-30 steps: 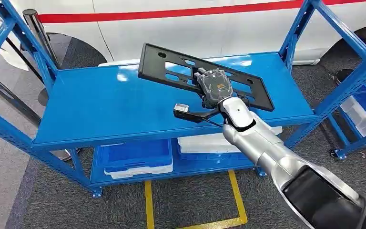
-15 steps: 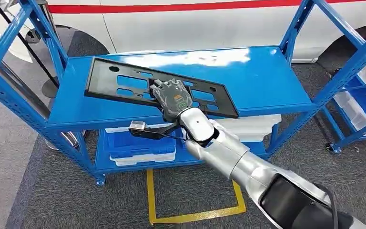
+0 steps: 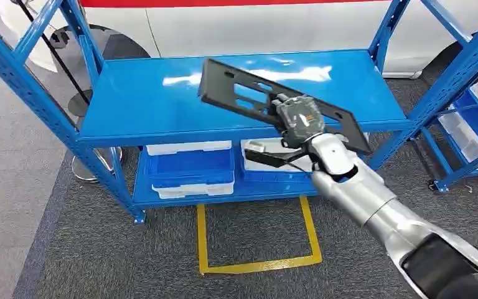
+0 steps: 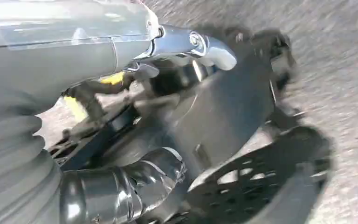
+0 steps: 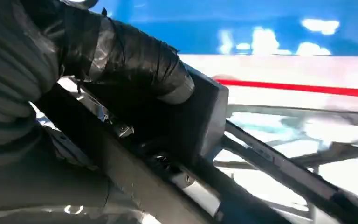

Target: Take the parts from the cabinet and place them on the table.

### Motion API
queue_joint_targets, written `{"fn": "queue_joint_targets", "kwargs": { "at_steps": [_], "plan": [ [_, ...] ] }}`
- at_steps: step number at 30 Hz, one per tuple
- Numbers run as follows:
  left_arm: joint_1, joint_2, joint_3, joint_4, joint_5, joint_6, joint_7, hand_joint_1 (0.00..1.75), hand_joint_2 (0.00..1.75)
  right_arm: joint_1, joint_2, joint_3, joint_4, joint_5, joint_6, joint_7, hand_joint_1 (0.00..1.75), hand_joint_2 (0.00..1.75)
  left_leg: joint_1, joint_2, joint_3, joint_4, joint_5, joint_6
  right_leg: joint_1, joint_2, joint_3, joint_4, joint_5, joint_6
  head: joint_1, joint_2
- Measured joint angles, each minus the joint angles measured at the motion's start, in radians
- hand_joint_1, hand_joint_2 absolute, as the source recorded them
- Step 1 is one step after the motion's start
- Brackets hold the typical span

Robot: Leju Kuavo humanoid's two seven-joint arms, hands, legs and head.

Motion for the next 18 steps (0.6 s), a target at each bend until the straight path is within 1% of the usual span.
{"fn": "queue_joint_targets", "kwargs": {
  "at_steps": [1, 2, 3, 4, 5, 6, 7, 8, 9, 10, 11, 12, 13, 14, 15, 16, 17, 18],
  "plan": [
    [-0.001, 0.003, -0.01, 0.001, 0.019, 0.021, 0.015, 0.0, 1.75, 0.006, -0.009, -0.019, -0.012, 0.019, -0.005, -0.005, 1.75, 1.75, 0.0, -0.002, -0.005, -0.013, -0.012, 0.027, 0.004, 0.002, -0.005, 0.001, 0.01, 0.009, 0.005, 0.0],
    [-0.002, 0.003, -0.018, 0.002, 0.033, 0.035, 0.029, 0.0, 1.75, 0.013, -0.012, -0.03, -0.018, 0.035, -0.016, -0.006, 1.75, 1.75, 0.0, 0.004, -0.015, -0.013, -0.006, 0.036, 0.004, 0.005, -0.008, -0.003, 0.025, 0.015, 0.004, 0.0],
    [-0.005, 0.003, -0.023, 0.003, 0.041, 0.052, 0.054, 0.0, 1.75, 0.02, -0.013, -0.034, -0.02, 0.048, -0.034, -0.006, 1.75, 1.75, -0.005, 0.007, -0.02, -0.011, 0.001, 0.047, 0.001, 0.008, -0.008, -0.015, 0.039, 0.022, 0.004, 0.0],
    [-0.007, -0.002, -0.03, 0.004, 0.041, 0.063, 0.075, 0.0, 1.75, 0.03, -0.015, -0.035, -0.019, 0.054, -0.046, -0.006, 1.75, 1.75, -0.006, 0.01, -0.028, -0.021, 0.016, 0.061, -0.002, 0.012, -0.011, -0.021, 0.051, 0.032, 0.003, 0.0],
    [-0.011, -0.011, -0.036, 0.004, 0.039, 0.077, 0.099, 0.0, 1.75, 0.039, -0.018, -0.036, -0.015, 0.057, -0.055, -0.004, 1.75, 1.75, -0.003, 0.017, -0.033, -0.024, 0.03, 0.075, -0.007, 0.018, -0.018, -0.014, 0.019, 0.034, 0.003, 0.0],
    [-0.016, -0.023, -0.041, 0.004, 0.031, 0.089, 0.117, 0.0, 1.75, 0.044, -0.018, -0.036, -0.013, 0.058, -0.056, -0.003, 1.75, 1.75, -0.006, 0.017, -0.048, -0.024, 0.044, 0.087, -0.007, 0.02, -0.028, 0.019, -0.05, 0.033, 0.004, 0.0],
    [-0.023, -0.031, -0.042, 0.004, 0.025, 0.098, 0.126, 0.0, 1.75, 0.044, -0.018, -0.037, -0.011, 0.058, -0.056, -0.003, 1.75, 1.75, -0.009, 0.017, -0.065, -0.023, 0.059, 0.092, -0.008, 0.02, -0.04, 0.08, -0.12, 0.033, 0.004, 0.0],
    [-0.026, -0.034, -0.042, 0.004, 0.023, 0.1, 0.132, 0.0, 1.75, 0.043, -0.018, -0.041, -0.008, 0.058, -0.056, -0.002, 1.75, 1.75, -0.013, 0.016, -0.082, -0.023, 0.072, 0.095, -0.006, 0.021, -0.052, 0.151, -0.173, 0.034, 0.004, 0.0],
    [-0.027, -0.036, -0.044, 0.004, 0.023, 0.1, 0.132, 0.0, 1.75, 0.042, -0.019, -0.047, -0.006, 0.057, -0.056, -0.002, 1.75, 1.75, -0.018, 0.015, -0.1, -0.021, 0.085, 0.098, -0.004, 0.023, -0.061, 0.225, -0.204, 0.033, 0.004, 0.0],
    [-0.025, -0.035, -0.044, 0.003, 0.03, 0.097, 0.122, 0.0, 1.75, 0.042, -0.019, -0.049, -0.005, 0.056, -0.053, -0.003, 1.75, 1.75, -0.023, 0.014, -0.115, -0.02, 0.097, 0.1, -0.003, 0.024, -0.059, 0.278, -0.195, 0.03, 0.003, 0.0],
    [-0.022, -0.033, -0.044, 0.0, 0.04, 0.093, 0.109, 0.0, 1.75, 0.042, -0.019, -0.05, -0.005, 0.054, -0.046, -0.003, 1.75, 1.75, -0.027, 0.013, -0.129, -0.019, 0.107, 0.099, -0.001, 0.024, -0.044, 0.291, -0.16, 0.026, 0.004, 0.0],
    [-0.017, -0.026, -0.042, -0.003, 0.053, 0.089, 0.097, 0.0, 1.75, 0.041, -0.018, -0.05, -0.005, 0.053, -0.033, -0.003, 1.75, 1.75, -0.032, 0.013, -0.145, -0.017, 0.118, 0.099, 0.002, 0.025, -0.004, 0.264, -0.109, 0.018, 0.003, 0.0],
    [-0.01, -0.025, -0.041, -0.009, 0.056, 0.094, 0.106, 0.0, 1.75, 0.041, -0.019, -0.05, -0.01, 0.05, -0.023, -0.003, 1.75, 1.75, -0.034, 0.013, -0.158, -0.016, 0.128, 0.098, 0.005, 0.026, 0.05, 0.204, -0.079, 0.01, 0.003, 0.0],
    [-0.001, -0.026, -0.038, -0.022, 0.047, 0.109, 0.13, 0.0, 1.75, 0.041, -0.019, -0.05, -0.02, 0.05, -0.013, -0.003, 1.75, 1.75, -0.035, 0.012, -0.167, -0.013, 0.137, 0.095, 0.011, 0.029, 0.116, 0.121, -0.085, 0.0, 0.003, 0.0],
    [0.011, -0.029, -0.036, -0.048, 0.033, 0.13, 0.181, 0.0, 1.75, 0.039, -0.018, -0.05, -0.036, 0.056, 0.001, 0.004, 1.75, 1.75, -0.039, 0.011, -0.174, -0.012, 0.144, 0.09, 0.02, 0.034, 0.189, 0.023, -0.132, -0.009, 0.004, 0.0],
    [0.03, -0.031, -0.032, -0.074, 0.023, 0.141, 0.224, 0.0, 1.75, 0.038, -0.005, -0.049, -0.05, 0.068, 0.016, 0.015, 1.75, 1.75, -0.04, 0.013, -0.175, -0.013, 0.153, 0.084, 0.02, 0.036, 0.229, -0.057, -0.161, -0.011, 0.003, 0.0],
    [0.047, -0.032, -0.021, -0.094, 0.016, 0.147, 0.257, 0.0, 1.75, 0.036, 0.014, -0.044, -0.057, 0.084, 0.035, 0.034, 1.75, 1.75, -0.036, 0.015, -0.176, -0.02, 0.167, 0.078, 0.025, 0.039, 0.219, -0.053, -0.154, -0.011, 0.004, 0.0],
    [0.063, -0.032, -0.006, -0.114, 0.013, 0.145, 0.28, 0.0, 1.75, 0.032, 0.03, -0.036, -0.061, 0.1, 0.056, 0.057, 1.75, 1.75, -0.032, 0.018, -0.178, -0.029, 0.181, 0.07, 0.031, 0.04, 0.213, -0.053, -0.142, -0.018, 0.004, 0.0]
  ]
}}
